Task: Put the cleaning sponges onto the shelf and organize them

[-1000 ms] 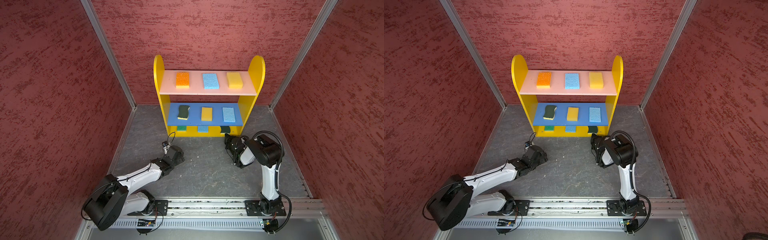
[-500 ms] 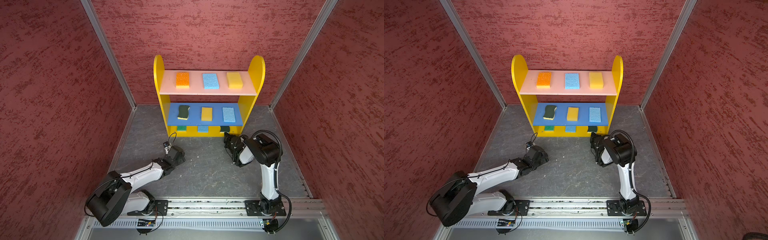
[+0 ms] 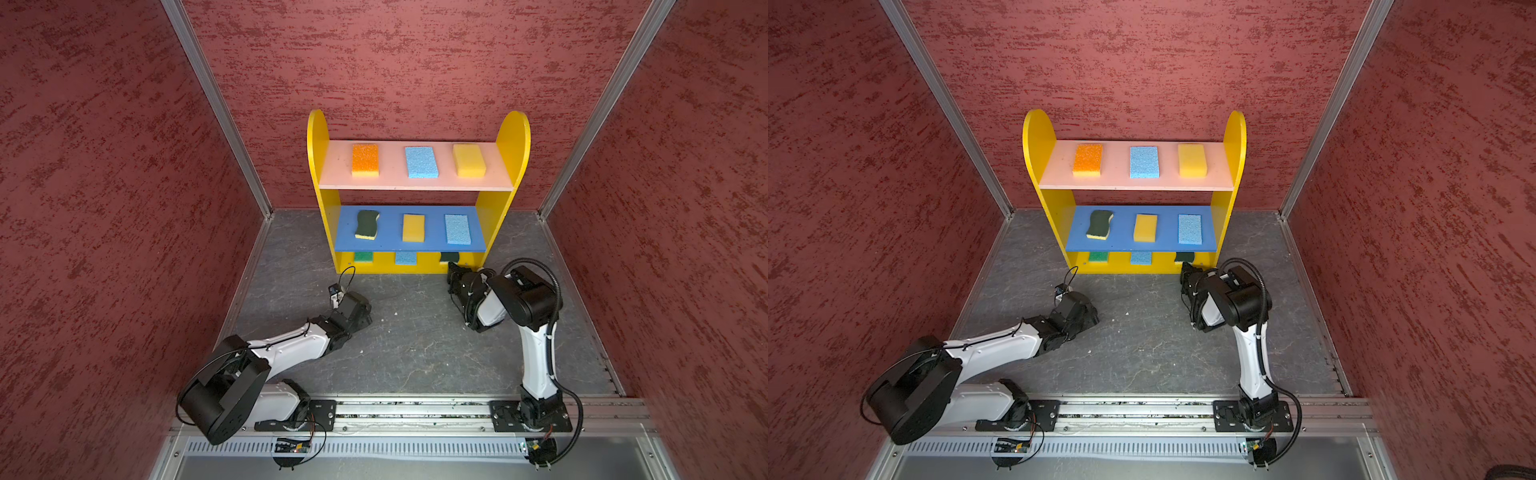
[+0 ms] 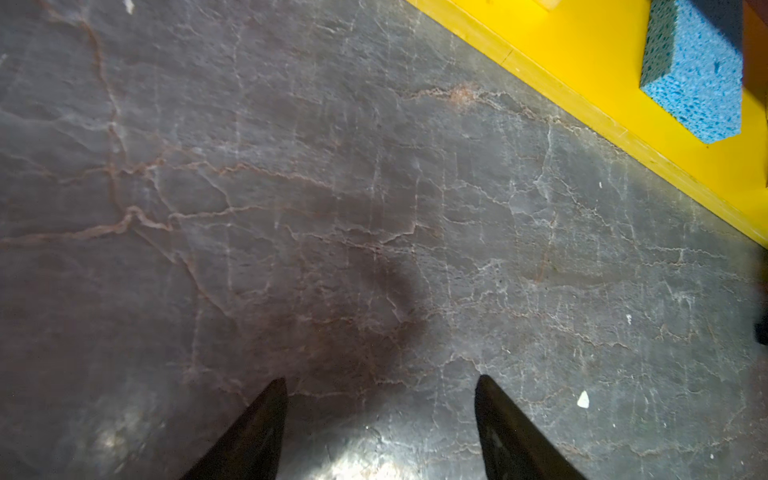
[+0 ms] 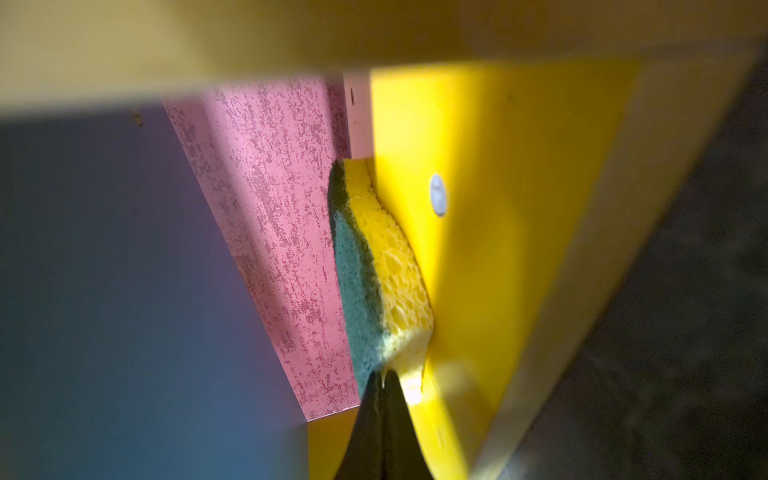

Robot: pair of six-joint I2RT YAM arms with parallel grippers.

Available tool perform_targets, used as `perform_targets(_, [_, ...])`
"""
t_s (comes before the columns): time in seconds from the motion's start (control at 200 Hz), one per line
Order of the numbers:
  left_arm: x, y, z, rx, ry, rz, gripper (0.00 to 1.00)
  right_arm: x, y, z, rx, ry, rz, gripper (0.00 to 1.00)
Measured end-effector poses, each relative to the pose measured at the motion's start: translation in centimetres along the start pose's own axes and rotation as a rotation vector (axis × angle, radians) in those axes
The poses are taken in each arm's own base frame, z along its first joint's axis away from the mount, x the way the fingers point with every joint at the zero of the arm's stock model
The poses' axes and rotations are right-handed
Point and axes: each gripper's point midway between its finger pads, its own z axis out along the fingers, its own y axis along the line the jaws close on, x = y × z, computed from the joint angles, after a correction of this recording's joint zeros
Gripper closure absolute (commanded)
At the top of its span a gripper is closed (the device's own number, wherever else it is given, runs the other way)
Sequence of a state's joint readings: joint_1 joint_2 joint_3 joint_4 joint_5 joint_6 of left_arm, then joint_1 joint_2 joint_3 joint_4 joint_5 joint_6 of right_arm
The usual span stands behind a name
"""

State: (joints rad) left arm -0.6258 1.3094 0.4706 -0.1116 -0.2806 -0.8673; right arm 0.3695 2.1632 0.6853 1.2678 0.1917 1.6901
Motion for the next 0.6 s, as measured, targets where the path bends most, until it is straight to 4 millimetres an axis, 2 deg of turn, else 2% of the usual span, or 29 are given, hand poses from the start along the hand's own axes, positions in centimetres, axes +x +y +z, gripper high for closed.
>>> perform_targets(0.26, [0.2,0.0,0.1,-0.003,0.004,0.004,0.28,0.0,0.0,-0.2,-0.008,0.013,0.003,1.0])
perform_targets(0.601, [0.1,0.0,0.1,-0.005,-0.001,0.004,0.28,0.5,-0.7,-2.4,0.006,0.058,-0.022,1.0])
